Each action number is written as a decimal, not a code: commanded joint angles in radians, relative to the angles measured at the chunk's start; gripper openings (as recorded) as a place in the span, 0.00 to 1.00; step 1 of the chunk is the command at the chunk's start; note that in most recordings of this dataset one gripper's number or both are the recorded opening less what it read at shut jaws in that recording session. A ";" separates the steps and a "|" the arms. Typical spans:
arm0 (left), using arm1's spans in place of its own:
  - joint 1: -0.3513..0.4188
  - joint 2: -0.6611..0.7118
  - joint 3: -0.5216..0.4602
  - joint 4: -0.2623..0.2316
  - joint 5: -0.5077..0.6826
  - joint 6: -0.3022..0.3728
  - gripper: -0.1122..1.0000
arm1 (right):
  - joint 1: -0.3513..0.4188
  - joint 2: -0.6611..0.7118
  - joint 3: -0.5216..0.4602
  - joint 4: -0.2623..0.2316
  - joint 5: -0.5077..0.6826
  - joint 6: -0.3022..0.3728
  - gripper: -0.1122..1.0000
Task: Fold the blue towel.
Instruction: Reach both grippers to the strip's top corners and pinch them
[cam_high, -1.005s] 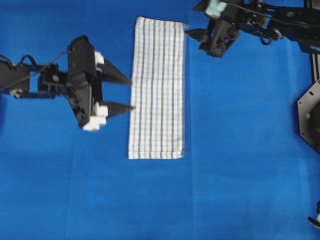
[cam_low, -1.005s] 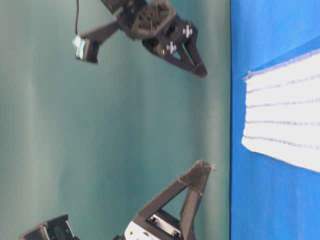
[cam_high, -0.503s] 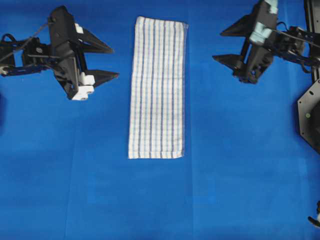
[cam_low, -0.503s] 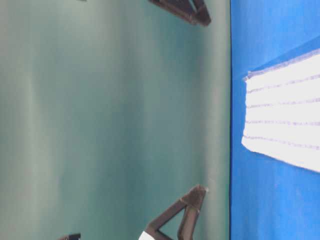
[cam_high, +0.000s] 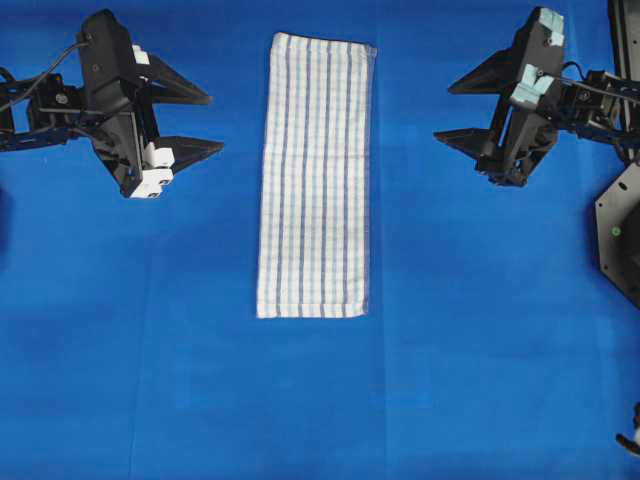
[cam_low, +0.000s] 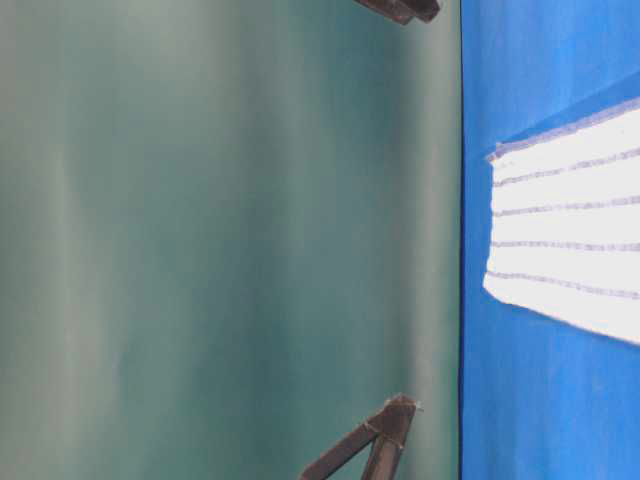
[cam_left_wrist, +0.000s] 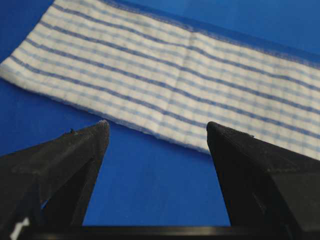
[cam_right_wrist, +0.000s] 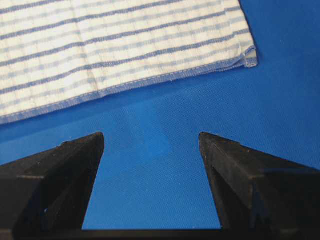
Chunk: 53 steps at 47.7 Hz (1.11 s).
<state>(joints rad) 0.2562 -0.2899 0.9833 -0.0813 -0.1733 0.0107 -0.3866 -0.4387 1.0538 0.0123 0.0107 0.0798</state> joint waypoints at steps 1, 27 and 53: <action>0.021 -0.002 -0.028 0.002 -0.006 0.003 0.77 | -0.009 0.018 -0.037 0.000 -0.023 0.002 0.85; 0.221 0.314 -0.261 0.006 -0.029 0.092 0.77 | -0.176 0.380 -0.307 -0.025 -0.091 -0.011 0.85; 0.290 0.603 -0.422 0.006 -0.141 0.095 0.77 | -0.201 0.649 -0.422 -0.018 -0.201 -0.008 0.84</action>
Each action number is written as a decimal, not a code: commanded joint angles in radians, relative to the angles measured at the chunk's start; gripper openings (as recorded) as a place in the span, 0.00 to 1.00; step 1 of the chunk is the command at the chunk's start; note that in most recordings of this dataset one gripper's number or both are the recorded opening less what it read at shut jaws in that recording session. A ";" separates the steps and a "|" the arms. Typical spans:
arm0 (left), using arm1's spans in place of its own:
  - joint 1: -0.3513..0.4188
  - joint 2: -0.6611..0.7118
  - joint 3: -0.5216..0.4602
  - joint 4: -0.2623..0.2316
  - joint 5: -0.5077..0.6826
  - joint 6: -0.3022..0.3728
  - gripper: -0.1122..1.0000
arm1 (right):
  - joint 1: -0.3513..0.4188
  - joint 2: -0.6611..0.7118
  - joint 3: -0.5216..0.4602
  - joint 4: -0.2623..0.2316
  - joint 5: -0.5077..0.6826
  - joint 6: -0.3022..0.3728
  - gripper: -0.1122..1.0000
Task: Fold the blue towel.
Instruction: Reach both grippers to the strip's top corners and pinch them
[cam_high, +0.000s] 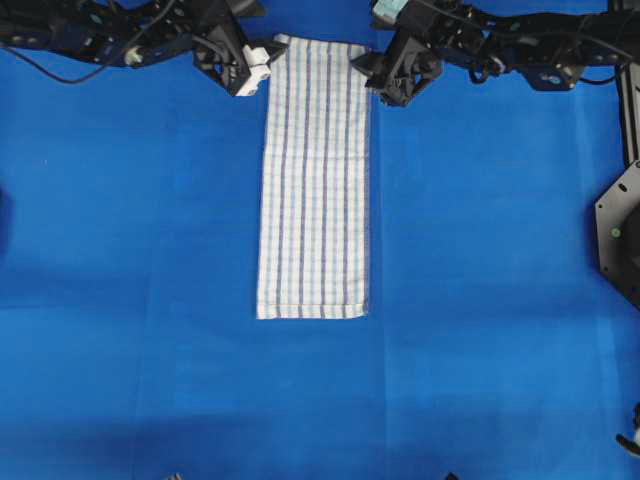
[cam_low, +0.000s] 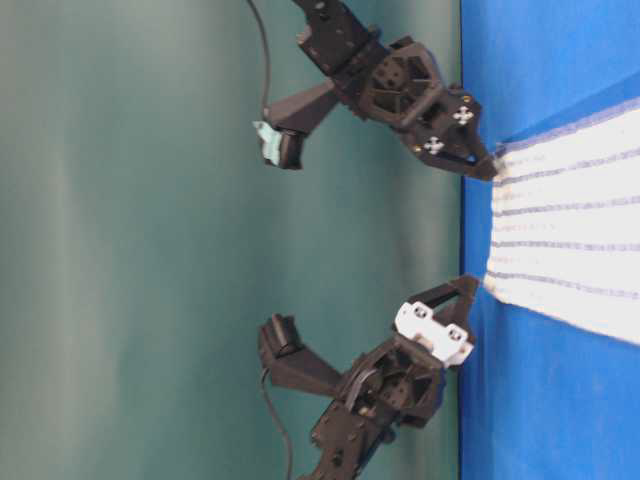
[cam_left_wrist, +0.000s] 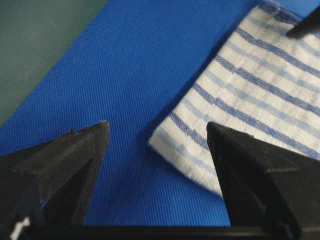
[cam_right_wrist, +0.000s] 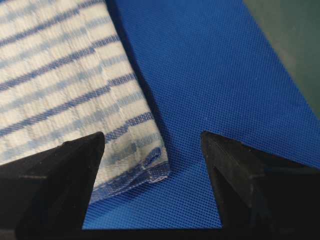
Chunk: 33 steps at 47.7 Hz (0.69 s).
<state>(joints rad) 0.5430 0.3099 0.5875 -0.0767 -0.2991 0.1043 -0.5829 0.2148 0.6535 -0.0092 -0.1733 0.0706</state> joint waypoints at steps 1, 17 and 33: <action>0.003 0.009 -0.026 0.002 -0.017 0.002 0.77 | -0.006 0.000 -0.020 0.003 -0.021 0.002 0.84; -0.011 0.058 -0.038 0.002 -0.017 0.000 0.51 | -0.006 0.034 -0.011 0.006 -0.040 0.003 0.71; -0.028 0.058 -0.043 0.002 -0.017 0.003 0.14 | 0.009 0.034 -0.003 0.005 -0.035 0.003 0.19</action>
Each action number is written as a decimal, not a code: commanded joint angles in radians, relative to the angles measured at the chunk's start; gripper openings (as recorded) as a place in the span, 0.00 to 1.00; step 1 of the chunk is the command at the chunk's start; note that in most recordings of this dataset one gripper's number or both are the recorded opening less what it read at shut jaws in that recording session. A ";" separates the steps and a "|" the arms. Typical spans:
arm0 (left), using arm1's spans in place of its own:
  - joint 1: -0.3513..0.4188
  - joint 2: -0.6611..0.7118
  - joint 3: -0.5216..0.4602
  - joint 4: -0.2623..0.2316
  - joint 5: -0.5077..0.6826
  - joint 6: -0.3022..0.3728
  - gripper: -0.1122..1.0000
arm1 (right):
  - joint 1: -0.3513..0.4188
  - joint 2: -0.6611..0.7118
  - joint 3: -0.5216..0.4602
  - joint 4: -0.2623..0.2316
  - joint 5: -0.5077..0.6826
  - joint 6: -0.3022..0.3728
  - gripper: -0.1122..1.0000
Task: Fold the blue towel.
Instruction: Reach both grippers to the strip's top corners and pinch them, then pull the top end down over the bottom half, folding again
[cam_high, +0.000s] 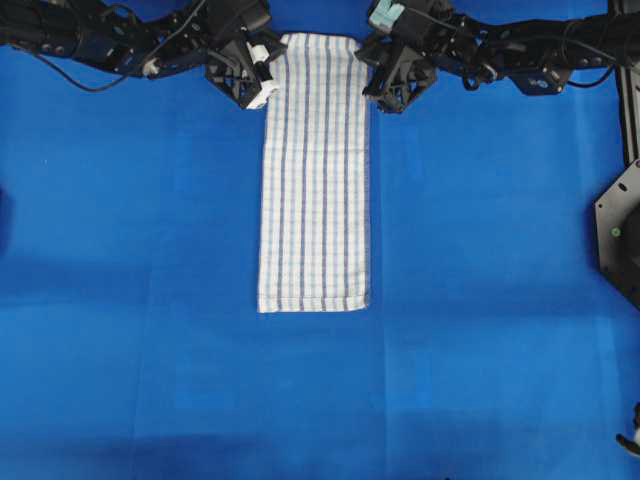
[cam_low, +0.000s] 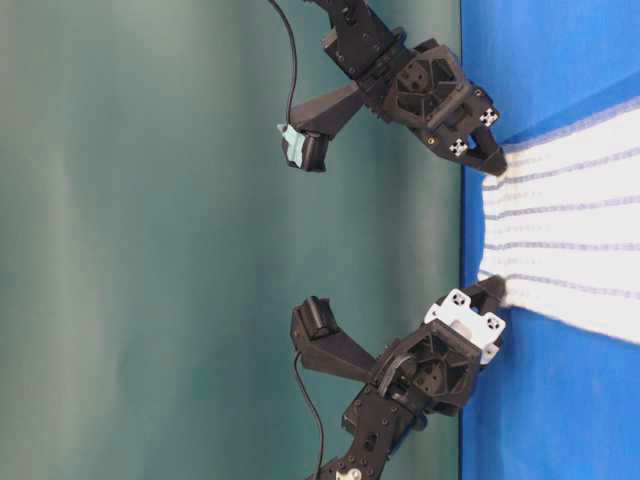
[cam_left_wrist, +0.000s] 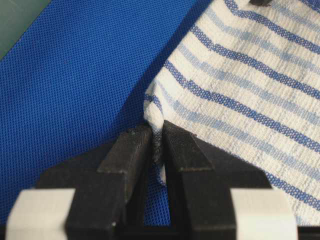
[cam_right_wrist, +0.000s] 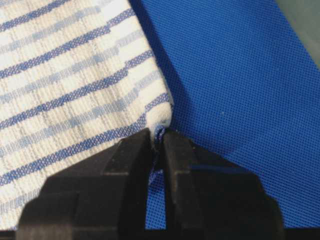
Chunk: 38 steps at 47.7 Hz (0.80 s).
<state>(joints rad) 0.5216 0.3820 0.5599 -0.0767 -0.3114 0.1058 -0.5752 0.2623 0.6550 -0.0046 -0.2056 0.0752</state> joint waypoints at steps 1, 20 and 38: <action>-0.008 -0.014 -0.015 0.002 -0.005 0.002 0.14 | 0.002 -0.014 -0.005 0.000 -0.003 -0.002 0.18; -0.015 -0.074 -0.008 0.003 0.005 0.003 0.14 | 0.002 -0.052 -0.015 -0.002 0.002 -0.008 0.18; -0.094 -0.244 0.055 0.005 0.084 0.003 0.14 | 0.046 -0.215 0.038 -0.002 0.069 0.003 0.18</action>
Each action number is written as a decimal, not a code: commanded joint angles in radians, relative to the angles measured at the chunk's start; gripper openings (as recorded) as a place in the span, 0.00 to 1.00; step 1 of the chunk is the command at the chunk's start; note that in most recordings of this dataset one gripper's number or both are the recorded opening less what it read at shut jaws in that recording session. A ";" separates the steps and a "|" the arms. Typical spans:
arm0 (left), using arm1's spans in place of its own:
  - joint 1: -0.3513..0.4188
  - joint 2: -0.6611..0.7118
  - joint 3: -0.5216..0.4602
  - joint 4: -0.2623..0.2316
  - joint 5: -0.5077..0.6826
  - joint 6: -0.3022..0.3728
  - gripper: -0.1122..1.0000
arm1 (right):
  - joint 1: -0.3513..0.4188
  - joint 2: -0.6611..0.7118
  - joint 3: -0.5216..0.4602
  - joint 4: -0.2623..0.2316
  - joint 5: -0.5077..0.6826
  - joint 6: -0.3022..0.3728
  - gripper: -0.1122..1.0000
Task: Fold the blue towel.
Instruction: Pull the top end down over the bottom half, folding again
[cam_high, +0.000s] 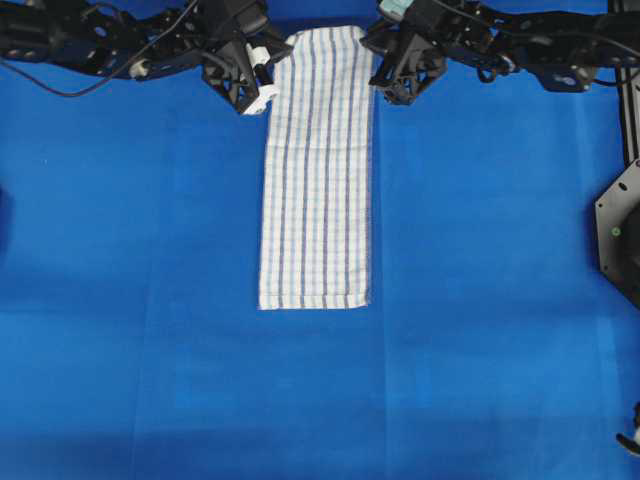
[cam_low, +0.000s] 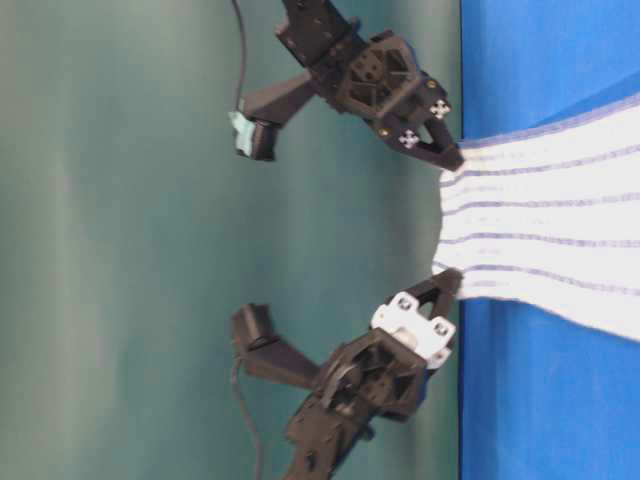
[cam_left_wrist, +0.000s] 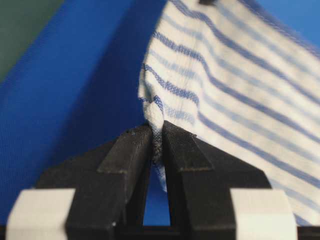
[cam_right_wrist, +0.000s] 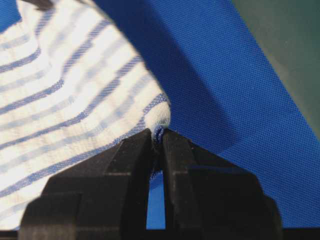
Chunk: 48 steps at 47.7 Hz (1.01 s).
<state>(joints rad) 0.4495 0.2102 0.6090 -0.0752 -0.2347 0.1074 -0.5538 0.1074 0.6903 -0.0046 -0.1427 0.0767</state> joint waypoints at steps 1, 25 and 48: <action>-0.028 -0.081 0.014 0.003 0.009 0.002 0.14 | 0.035 -0.075 0.012 0.002 0.006 0.003 0.18; -0.278 -0.245 0.173 0.000 0.011 -0.031 0.14 | 0.278 -0.264 0.170 0.117 0.005 0.009 0.18; -0.489 -0.236 0.181 -0.002 0.009 -0.130 0.14 | 0.518 -0.265 0.195 0.264 0.006 0.008 0.18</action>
<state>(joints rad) -0.0123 -0.0123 0.8007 -0.0752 -0.2178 -0.0123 -0.0537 -0.1442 0.8943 0.2485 -0.1335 0.0874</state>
